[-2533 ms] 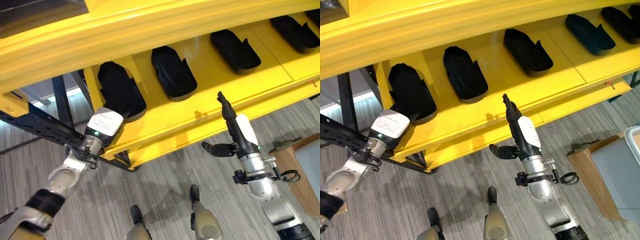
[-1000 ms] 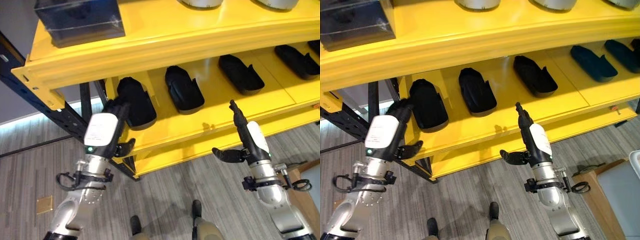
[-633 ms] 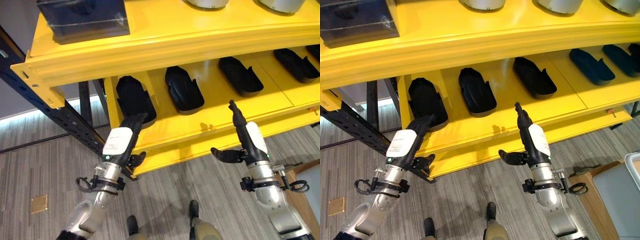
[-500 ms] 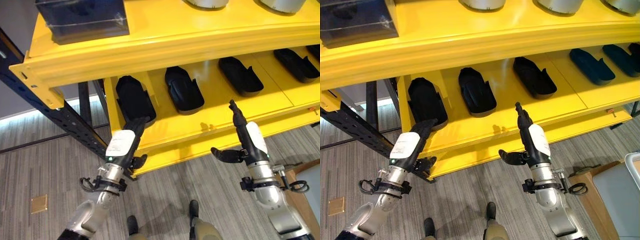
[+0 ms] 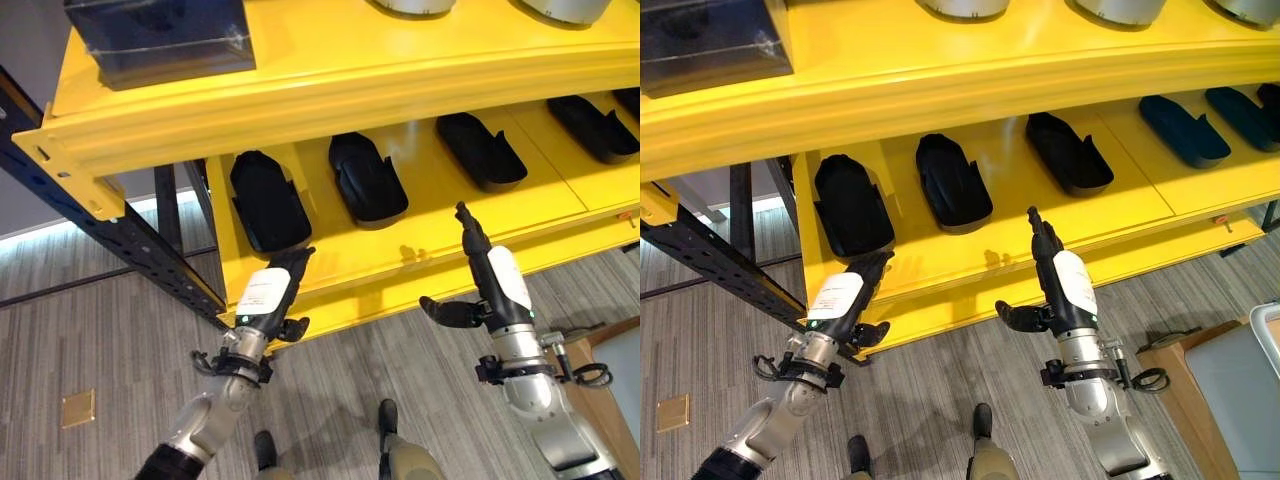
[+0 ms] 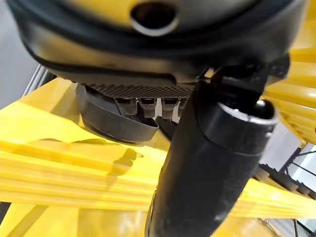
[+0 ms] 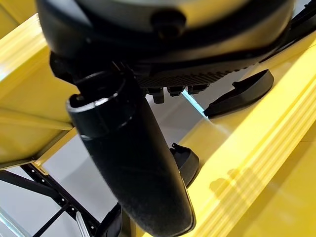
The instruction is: Move parts from the plastic box to the shelf.
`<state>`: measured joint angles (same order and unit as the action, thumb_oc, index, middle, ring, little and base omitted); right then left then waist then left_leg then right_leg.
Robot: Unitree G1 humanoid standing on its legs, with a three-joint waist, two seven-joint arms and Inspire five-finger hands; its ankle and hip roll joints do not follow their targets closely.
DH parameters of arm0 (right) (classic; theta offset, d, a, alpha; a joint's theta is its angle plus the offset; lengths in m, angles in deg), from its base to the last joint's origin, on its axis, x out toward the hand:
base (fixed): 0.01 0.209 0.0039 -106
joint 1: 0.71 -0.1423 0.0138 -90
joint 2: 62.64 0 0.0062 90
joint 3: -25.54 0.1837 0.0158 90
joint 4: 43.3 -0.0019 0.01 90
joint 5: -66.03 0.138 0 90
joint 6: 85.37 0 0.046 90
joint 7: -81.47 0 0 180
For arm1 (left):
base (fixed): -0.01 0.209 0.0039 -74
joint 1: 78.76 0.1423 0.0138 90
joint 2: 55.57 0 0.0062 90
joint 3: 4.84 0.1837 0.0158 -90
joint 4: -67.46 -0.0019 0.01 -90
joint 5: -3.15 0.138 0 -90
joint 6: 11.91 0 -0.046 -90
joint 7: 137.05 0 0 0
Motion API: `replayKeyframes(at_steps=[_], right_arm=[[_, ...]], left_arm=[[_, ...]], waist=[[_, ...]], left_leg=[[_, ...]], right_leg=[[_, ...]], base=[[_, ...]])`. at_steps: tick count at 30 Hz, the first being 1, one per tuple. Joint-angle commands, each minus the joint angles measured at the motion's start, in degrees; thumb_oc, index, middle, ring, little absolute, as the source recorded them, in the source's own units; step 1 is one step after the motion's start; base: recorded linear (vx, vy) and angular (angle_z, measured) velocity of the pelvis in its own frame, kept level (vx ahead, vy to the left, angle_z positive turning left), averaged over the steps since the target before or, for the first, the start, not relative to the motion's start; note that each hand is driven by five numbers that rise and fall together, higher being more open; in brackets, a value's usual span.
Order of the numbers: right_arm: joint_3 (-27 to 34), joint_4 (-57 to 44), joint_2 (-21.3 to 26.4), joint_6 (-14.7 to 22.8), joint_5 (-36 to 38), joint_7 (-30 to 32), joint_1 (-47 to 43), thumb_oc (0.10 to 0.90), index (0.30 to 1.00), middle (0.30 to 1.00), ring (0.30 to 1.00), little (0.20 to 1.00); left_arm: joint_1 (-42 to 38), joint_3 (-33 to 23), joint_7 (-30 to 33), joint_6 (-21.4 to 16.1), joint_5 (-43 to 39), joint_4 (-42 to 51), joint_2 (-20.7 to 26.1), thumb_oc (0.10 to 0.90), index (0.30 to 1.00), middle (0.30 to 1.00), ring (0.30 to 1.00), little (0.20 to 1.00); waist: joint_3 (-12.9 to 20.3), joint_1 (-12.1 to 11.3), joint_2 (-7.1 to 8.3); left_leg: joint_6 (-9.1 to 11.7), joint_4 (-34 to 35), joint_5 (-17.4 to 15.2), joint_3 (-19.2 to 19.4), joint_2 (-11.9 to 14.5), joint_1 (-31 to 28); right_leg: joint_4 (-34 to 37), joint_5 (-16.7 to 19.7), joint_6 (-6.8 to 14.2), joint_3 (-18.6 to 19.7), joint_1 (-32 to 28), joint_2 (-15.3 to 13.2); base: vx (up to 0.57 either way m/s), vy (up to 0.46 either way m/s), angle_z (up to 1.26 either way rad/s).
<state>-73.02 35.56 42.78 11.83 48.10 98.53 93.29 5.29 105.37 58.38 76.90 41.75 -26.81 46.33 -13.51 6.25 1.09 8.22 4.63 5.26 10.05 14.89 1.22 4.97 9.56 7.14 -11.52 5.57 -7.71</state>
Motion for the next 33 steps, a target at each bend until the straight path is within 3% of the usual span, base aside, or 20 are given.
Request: replayKeyframes(at_steps=[1, 9, 16, 33], right_arm=[[2.83, -7.26, -0.46, 3.58, -0.30, 4.11, -5.35, 0.900, 1.000, 1.000, 1.000, 1.000], [1.97, -7.27, -0.39, 3.60, 0.34, 4.46, -5.89, 0.900, 1.000, 1.000, 1.000, 1.000], [0.91, -7.56, 0.46, 3.93, 0.92, 5.14, -6.08, 0.900, 1.000, 1.000, 1.000, 1.000], [0.15, -7.45, 1.16, 4.39, 1.51, 5.55, -6.34, 0.900, 1.000, 1.000, 1.000, 1.000]], left_arm=[[-7.63, -1.77, 3.86, -1.66, 0.35, 2.65, 2.15, 0.900, 1.000, 1.000, 1.000, 1.000], [-11.45, 1.18, 4.49, -0.26, 0.43, -2.83, -0.22, 0.900, 1.000, 1.000, 1.000, 1.000], [-15.82, 1.85, 7.45, 4.67, -0.53, -17.53, -3.97, 0.900, 1.000, 1.000, 1.000, 1.000], [-15.41, -0.51, 10.07, 6.67, -3.66, -24.21, -4.61, 0.900, 1.000, 1.000, 1.000, 1.000]], waist=[[-0.38, 0.68, 3.10], [-0.68, 1.34, 3.31], [-1.42, 2.37, 3.71], [-1.64, 2.49, 4.05]], left_leg=[[0.89, 0.37, -2.17, 1.35, 0.54, -5.37], [0.91, 0.37, -2.06, 1.45, 0.57, -5.27], [0.77, 0.37, -1.77, 2.54, 0.54, -4.98], [0.40, 0.37, -1.95, 2.29, -0.01, -4.66]], right_leg=[[-2.49, -4.90, 0.67, -1.96, -2.63, 0.31], [-2.64, -4.83, 0.67, -1.56, -2.15, 0.41], [-3.53, -4.65, 0.77, -0.58, -0.30, 0.39], [-4.00, -4.77, 0.90, -0.63, 0.27, -0.09]], base=[[0.00, 0.000, 0.00], [0.00, 0.000, 0.00], [0.01, 0.004, -0.04], [0.00, 0.001, -0.01]])
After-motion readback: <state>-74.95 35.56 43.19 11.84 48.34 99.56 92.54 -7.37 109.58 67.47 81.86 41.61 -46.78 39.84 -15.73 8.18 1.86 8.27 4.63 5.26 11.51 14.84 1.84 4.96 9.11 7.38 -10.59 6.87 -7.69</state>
